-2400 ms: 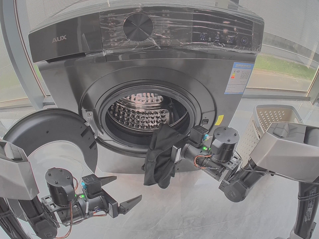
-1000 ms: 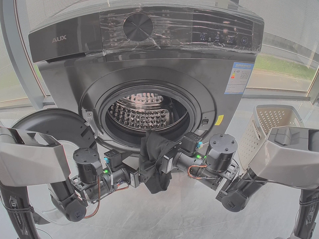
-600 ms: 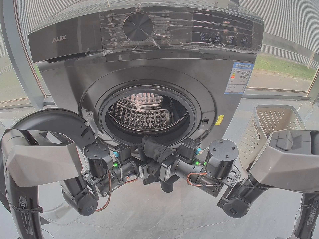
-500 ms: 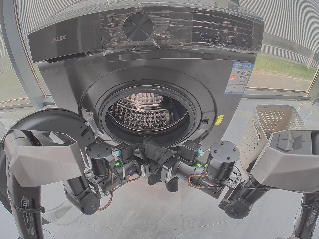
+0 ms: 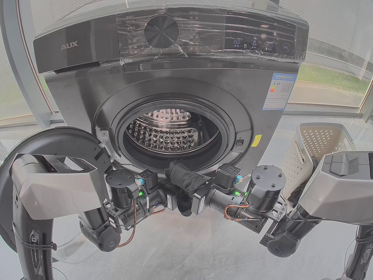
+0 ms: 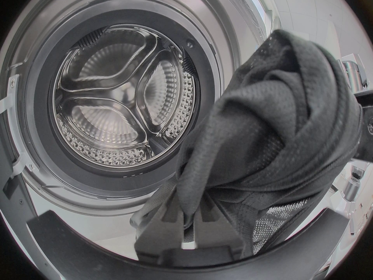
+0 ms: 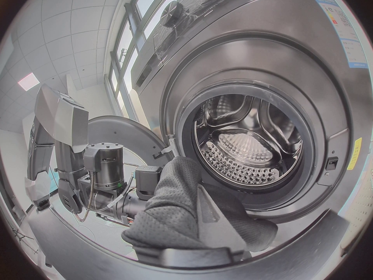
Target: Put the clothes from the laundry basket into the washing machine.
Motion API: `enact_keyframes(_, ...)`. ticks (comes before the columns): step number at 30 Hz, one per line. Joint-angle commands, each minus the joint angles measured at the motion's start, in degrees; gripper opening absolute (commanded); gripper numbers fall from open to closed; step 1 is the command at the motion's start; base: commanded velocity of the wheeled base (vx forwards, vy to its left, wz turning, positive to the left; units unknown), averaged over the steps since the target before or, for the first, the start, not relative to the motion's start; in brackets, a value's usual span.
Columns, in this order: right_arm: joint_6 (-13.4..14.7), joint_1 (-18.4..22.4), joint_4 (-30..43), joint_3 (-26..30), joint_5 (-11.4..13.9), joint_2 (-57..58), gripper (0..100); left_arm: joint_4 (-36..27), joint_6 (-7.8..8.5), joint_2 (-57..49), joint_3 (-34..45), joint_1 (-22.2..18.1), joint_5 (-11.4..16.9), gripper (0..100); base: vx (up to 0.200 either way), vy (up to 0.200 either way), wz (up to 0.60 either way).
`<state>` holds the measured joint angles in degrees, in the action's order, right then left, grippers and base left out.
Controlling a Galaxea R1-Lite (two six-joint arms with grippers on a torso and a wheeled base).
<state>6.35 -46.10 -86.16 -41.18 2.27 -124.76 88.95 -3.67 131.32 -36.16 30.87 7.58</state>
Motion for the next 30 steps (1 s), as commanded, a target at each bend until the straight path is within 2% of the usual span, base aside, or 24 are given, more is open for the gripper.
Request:
enact_keyframes(1,0.1,0.6,0.4,0.1,-0.3,0.6,0,0.3,-0.02,-0.7,0.2,-0.3,-0.1,0,0.000,0.000,0.00)
enact_keyframes(7,0.2,2.2,0.6,1.4,-0.4,0.5,0,0.3,-0.11,-3.2,1.7,-0.8,-0.6,0,0.000,0.000,0.00)
enact_keyframes(11,0.4,2.3,0.6,2.0,-0.5,0.5,0,0.3,-0.90,-4.8,2.2,-0.7,-1.2,0,0.000,0.000,0.00)
enact_keyframes(12,0.4,2.1,0.6,2.0,-0.9,0.5,100,0.3,-0.90,-5.1,2.3,-0.6,-1.3,0,0.000,0.000,0.00)
enact_keyframes(15,0.9,2.0,0.7,2.6,-2.0,0.7,100,0.3,-0.99,-6.8,3.0,-0.6,-1.5,0,0.000,0.000,0.00)
enact_keyframes(20,-0.6,4.2,2.8,13.2,-1.9,2.2,100,0.3,-1.69,-11.9,6.0,-0.8,-2.7,0,0.000,0.000,0.00)
enact_keyframes(22,-0.8,4.9,2.2,16.5,-1.4,1.7,100,0.3,-2.57,-14.3,7.2,-0.8,-3.0,0,0.000,0.000,0.00)
enact_keyframes(25,-0.9,4.9,1.8,19.8,-0.6,2.1,100,0.2,-2.75,-17.9,9.4,-0.7,-3.0,0,0.000,0.000,0.00)
enact_keyframes(30,-1.0,4.2,1.8,21.6,1.6,4.6,100,0.2,-3.71,-21.7,12.5,0.2,-2.9,0,0.000,0.000,0.00)
